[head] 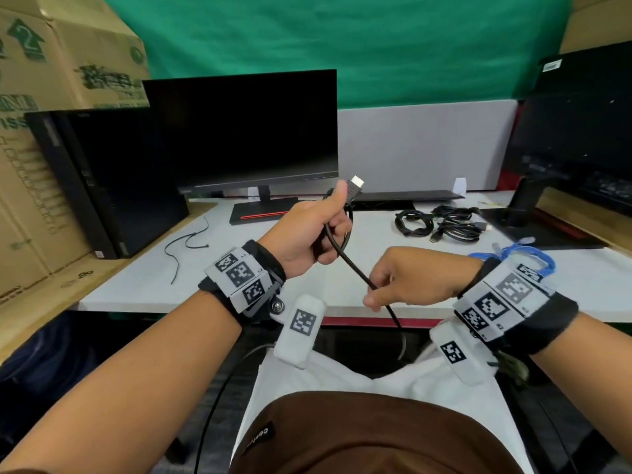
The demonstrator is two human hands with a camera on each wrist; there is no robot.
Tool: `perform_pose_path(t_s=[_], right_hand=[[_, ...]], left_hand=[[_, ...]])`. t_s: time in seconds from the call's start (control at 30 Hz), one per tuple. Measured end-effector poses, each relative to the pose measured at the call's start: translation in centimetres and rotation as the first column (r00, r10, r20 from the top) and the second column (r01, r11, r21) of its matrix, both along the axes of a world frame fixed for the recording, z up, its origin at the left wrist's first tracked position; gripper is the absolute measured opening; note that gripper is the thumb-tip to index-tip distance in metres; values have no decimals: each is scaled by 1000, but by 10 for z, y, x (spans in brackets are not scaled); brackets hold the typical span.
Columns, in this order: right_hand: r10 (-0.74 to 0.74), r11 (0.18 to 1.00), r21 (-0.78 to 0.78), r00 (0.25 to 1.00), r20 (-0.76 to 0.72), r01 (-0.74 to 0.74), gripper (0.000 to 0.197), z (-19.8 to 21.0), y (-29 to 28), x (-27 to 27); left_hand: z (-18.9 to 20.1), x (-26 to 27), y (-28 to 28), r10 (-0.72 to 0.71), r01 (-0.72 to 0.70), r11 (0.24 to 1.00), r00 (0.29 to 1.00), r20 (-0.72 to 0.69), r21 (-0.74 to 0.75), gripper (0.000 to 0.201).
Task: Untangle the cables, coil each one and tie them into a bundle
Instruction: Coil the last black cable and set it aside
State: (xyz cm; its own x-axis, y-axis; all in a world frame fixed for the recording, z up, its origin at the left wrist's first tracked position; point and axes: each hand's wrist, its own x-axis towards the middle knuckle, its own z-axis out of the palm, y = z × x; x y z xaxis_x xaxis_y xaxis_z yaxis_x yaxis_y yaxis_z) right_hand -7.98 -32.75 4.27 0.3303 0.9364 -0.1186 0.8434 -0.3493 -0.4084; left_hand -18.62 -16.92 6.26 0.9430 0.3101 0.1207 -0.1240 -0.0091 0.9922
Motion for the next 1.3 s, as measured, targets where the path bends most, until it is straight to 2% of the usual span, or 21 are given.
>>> perform_pose_path(t_s=[0.03, 0.1, 0.2, 0.23, 0.3, 0.37, 0.4, 0.43, 0.53, 0.6, 0.67, 0.73, 0.8, 0.87, 0.93, 1.0, 1.1, 1.17, 1.23, 1.3], right_hand=[[-59, 998, -4, 998, 3, 59, 28, -3, 0, 5], [-147, 988, 33, 985, -94, 150, 26, -9, 1, 14], [-81, 986, 101, 914, -397, 131, 12, -14, 3, 19], [-35, 981, 144, 857, -514, 126, 13, -14, 3, 18], [52, 956, 232, 676, -735, 179, 13, -10, 4, 14], [131, 947, 261, 517, -846, 188, 16, -3, 4, 11], [149, 953, 259, 499, -854, 159, 17, -1, 3, 11], [159, 961, 251, 516, -842, 113, 23, 0, 2, 12], [202, 979, 159, 692, -694, -126, 45, -9, -1, 14], [259, 961, 84, 752, -606, -263, 39, -22, 4, 8], [295, 949, 73, 782, -549, -307, 26, -36, 10, 4], [306, 948, 81, 816, -490, -307, 23, -43, 13, 5], [282, 958, 105, 821, -496, -266, 24, -43, 13, 10], [213, 976, 149, 860, -464, -161, 38, -40, 11, 19], [104, 984, 171, 949, -296, -54, 61, -38, 8, 31], [-15, 984, 173, 985, -173, 46, 74, -37, 4, 44], [-166, 949, 230, 963, -213, 215, 67, -28, -2, 57], [-252, 876, 323, 912, -323, 357, 57, -15, -6, 64], [-237, 774, 391, 800, -551, 498, 47, 0, -11, 71], [-122, 717, 401, 669, -733, 570, 36, 17, -15, 69]], left_hand=[[2, -1, 1, -5, 6, 999, 1000, 19, -40, 51], [5, -2, 2, -32, 38, 991, 998, 48, -126, 53], [7, -5, -1, -113, 135, 959, 989, 98, -249, 56], [8, -6, -4, -151, 179, 943, 982, 117, -280, 56], [8, -8, -12, -212, 245, 917, 968, 137, -314, 55], [10, -9, -19, -216, 253, 920, 965, 149, -301, 57], [11, -10, -20, -200, 239, 929, 967, 160, -284, 58], [13, -11, -21, -178, 220, 936, 969, 172, -273, 58], [18, -13, -22, -126, 180, 946, 971, 204, -271, 59], [22, -15, -23, -133, 189, 948, 966, 221, -257, 59], [27, -17, -25, -166, 218, 949, 959, 230, -226, 59], [30, -20, -24, -191, 232, 957, 955, 226, -175, 60], [33, -24, -23, -215, 243, 962, 955, 203, -124, 60], [34, -26, -21, -249, 261, 963, 957, 148, -68, 57], [34, -28, -18, -303, 303, 953, 951, 57, 12, 54], [35, -29, -15, -361, 365, 925, 931, -53, 109, 53], [36, -30, -9, -340, 391, 879, 915, -216, 274, 55], [35, -29, -4, -225, 347, 839, 923, -313, 418, 57], [29, -26, -1, -50, 271, 776, 927, -373, 570, 59], [21, -20, 0, 69, 208, 751, 919, -388, 627, 61]])
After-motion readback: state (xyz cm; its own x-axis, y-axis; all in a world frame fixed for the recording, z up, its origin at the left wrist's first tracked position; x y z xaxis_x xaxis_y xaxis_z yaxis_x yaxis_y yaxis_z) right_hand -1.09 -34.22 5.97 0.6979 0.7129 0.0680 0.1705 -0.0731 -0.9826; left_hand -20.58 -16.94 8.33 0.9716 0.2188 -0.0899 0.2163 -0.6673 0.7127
